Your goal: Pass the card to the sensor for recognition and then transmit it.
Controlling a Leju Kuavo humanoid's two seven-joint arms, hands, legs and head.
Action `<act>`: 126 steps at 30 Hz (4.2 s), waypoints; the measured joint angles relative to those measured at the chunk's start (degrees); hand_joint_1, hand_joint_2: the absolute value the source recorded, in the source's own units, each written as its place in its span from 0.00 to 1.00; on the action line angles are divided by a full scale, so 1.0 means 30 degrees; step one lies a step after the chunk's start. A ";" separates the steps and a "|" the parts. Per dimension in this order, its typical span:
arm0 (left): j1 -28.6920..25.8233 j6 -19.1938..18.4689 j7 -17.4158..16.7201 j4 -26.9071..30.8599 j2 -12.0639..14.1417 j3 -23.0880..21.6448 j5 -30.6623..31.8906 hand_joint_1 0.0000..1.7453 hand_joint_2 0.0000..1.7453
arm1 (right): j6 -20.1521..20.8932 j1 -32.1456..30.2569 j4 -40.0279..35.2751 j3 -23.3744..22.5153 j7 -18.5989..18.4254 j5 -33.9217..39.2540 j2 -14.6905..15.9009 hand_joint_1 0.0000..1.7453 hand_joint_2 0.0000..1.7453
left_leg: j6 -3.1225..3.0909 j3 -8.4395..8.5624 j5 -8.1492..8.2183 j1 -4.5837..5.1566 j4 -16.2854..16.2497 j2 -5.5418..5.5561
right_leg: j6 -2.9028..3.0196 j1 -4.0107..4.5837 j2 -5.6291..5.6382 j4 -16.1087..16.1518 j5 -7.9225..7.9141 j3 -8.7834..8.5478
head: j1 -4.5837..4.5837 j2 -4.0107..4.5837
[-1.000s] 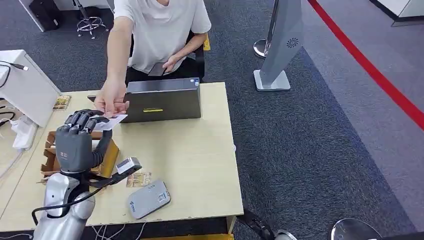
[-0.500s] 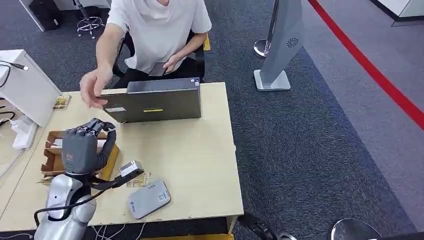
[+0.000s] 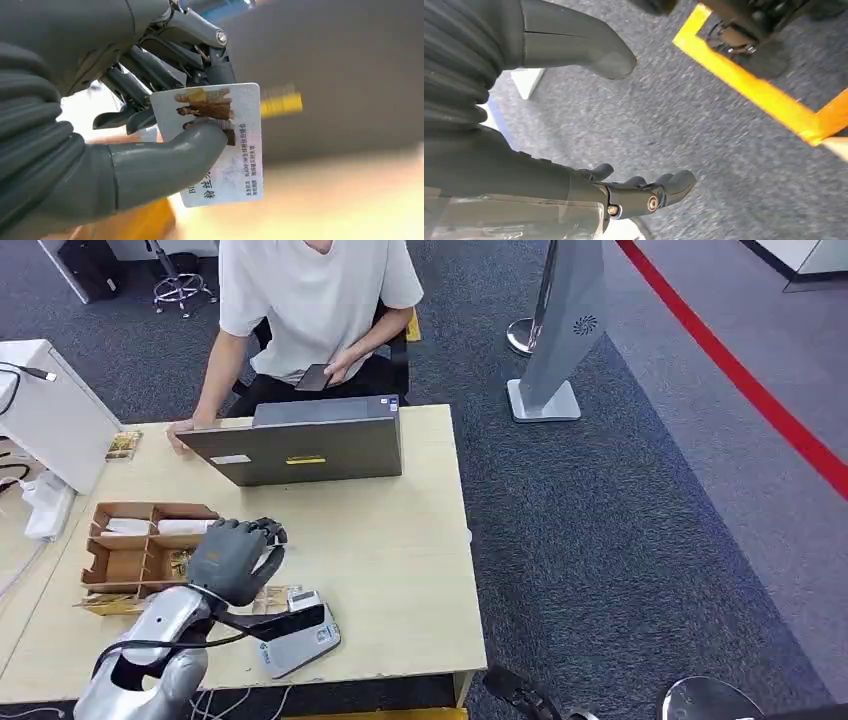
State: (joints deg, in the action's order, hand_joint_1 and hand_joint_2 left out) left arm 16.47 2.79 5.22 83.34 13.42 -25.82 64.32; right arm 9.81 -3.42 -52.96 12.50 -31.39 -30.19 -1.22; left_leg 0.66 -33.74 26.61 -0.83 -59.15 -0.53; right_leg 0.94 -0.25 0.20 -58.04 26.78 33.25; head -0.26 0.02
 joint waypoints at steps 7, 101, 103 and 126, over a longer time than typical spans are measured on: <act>0.0365 -0.3455 -0.1550 0.0473 0.1936 -0.1710 -0.1681 1.00 1.00 | 0.0342 -0.0717 -0.1921 -0.0597 -0.0997 -0.0589 -0.0007 0.00 1.00 | 0.0002 -0.0004 -0.0002 -0.0001 0.0004 -0.0004 | 0.0000 0.0002 0.0002 -0.0001 0.0000 0.0008 | 0.0007 0.0000; 0.2069 -0.1489 -0.3678 0.3817 0.4377 -0.6454 0.0148 1.00 1.00 | -0.0175 -0.0839 -0.1281 -0.2098 0.0125 0.0059 -0.0291 0.00 1.00 | -0.0038 -0.0040 -0.0033 0.0027 -0.0001 0.0063 | -0.0024 -0.0025 -0.0069 0.0000 -0.0014 0.0009 | 0.0000 0.0000; 0.1996 0.0119 -0.4084 0.3853 0.3863 -0.6201 0.1344 1.00 1.00 | -0.0241 -0.0927 -0.1281 -0.2033 0.0125 0.0146 -0.0291 0.00 1.00 | -0.0038 -0.0047 -0.0034 0.0028 -0.0003 0.0071 | -0.0026 -0.0027 -0.0079 0.0001 -0.0012 0.0018 | -0.0007 0.0000; 0.5930 0.4922 -0.5302 0.0326 0.1172 -0.1441 0.7185 1.00 1.00 | -0.0649 -0.0292 -0.1135 0.0335 -0.0137 0.1312 -0.0175 0.00 1.00 | -0.0049 -0.0053 -0.0074 0.0025 -0.0003 0.0069 | -0.0033 -0.0024 -0.0078 -0.0010 -0.0042 0.0021 | 0.0000 0.0000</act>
State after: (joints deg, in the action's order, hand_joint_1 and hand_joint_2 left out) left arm 34.26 17.55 -10.69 84.32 16.94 -30.14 85.88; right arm 7.87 -4.30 -56.37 13.51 -31.80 -26.25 -1.75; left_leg 0.51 -33.90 26.39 -0.75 -59.16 -0.33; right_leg 0.84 -0.32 -0.03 -58.07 26.66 33.32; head -0.26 0.02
